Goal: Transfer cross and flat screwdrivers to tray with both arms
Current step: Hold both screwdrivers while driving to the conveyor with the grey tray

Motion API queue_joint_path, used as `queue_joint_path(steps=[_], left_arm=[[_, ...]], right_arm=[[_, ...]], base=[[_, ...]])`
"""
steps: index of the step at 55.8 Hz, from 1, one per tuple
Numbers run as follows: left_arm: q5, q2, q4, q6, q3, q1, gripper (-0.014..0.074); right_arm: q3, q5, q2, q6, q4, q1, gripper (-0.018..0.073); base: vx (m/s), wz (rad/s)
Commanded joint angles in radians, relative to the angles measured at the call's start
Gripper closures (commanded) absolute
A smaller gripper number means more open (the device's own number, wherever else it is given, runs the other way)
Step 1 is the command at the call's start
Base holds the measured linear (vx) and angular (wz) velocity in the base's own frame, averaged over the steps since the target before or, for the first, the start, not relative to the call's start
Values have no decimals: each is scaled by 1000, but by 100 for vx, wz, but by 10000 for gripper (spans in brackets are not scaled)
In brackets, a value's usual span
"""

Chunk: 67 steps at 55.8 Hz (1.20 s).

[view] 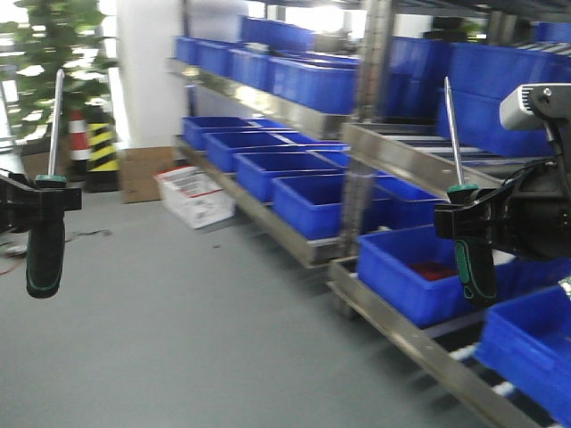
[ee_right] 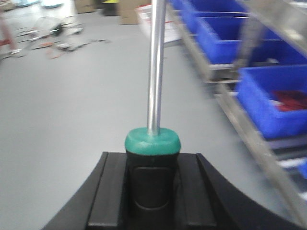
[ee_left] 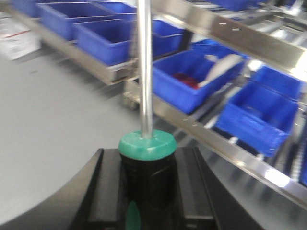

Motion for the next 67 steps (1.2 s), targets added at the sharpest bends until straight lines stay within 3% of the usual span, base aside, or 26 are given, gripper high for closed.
queue_joint_path(steps=[1,41,67], left_arm=[[-73,-27,-39,-1,-38,-4,594],[-73,-27,-39,-1,-38,-4,594],[-73,-27,-39,-1,-38,-4,594]], right_arm=[[-31,-90,-29,-3,5,-2,567],[-31,-89,-29,-3,5,-2,567],[-31,-88,-29,-3,5,-2,567]], base=[[36,-80],[30,-83],[24,-55]])
